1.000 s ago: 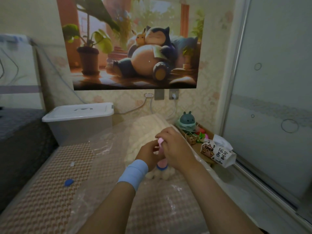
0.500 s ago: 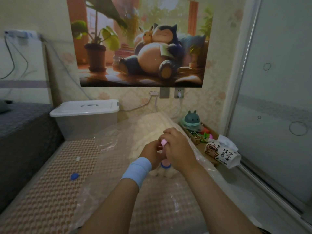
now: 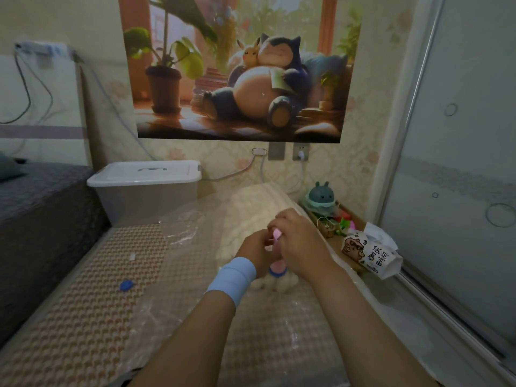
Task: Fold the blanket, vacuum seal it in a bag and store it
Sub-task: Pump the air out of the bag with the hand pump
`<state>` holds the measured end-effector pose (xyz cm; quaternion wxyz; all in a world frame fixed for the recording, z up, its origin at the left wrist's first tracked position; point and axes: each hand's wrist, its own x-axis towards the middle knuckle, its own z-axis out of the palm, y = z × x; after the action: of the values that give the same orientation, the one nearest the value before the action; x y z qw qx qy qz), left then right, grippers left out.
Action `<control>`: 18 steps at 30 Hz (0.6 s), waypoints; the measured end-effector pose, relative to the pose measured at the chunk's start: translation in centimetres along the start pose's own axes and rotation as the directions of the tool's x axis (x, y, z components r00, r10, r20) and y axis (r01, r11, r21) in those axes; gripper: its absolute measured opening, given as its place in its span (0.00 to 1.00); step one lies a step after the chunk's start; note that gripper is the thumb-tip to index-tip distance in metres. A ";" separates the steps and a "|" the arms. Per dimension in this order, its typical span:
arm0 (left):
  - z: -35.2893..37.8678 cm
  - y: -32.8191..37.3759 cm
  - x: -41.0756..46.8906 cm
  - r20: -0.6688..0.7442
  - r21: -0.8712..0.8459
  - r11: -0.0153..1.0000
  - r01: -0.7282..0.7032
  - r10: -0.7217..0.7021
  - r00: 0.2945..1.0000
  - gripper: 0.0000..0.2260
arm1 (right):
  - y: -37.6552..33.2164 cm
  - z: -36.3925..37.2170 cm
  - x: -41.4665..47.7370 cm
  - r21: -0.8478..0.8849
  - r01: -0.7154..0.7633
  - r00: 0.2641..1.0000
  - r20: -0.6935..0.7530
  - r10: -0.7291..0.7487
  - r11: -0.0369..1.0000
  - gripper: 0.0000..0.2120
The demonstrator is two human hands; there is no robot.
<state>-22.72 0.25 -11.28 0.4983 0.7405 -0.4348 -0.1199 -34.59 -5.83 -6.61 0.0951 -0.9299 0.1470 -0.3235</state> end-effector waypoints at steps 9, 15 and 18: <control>0.5 -0.2 0.2 0.024 -0.030 0.997 -0.075 0.076 0.997 0.22 | -4.2 -6.7 1.9 0.008 0.295 0.705 -0.677 -0.213 0.955 0.14; 0.0 -0.2 -0.1 0.005 0.009 1.000 -0.012 0.012 1.000 0.11 | -0.1 1.1 -0.2 0.004 0.047 0.982 -0.183 -0.045 0.999 0.19; -0.4 -0.6 0.0 0.008 -0.037 0.999 -0.003 0.004 1.000 0.11 | -0.6 0.1 0.3 0.038 0.088 0.989 -0.121 -0.083 0.995 0.18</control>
<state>-22.15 0.57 -11.58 0.5104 0.7298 -0.4358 -0.1302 -34.21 -5.31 -6.32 0.0923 -0.9120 0.1053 -0.3855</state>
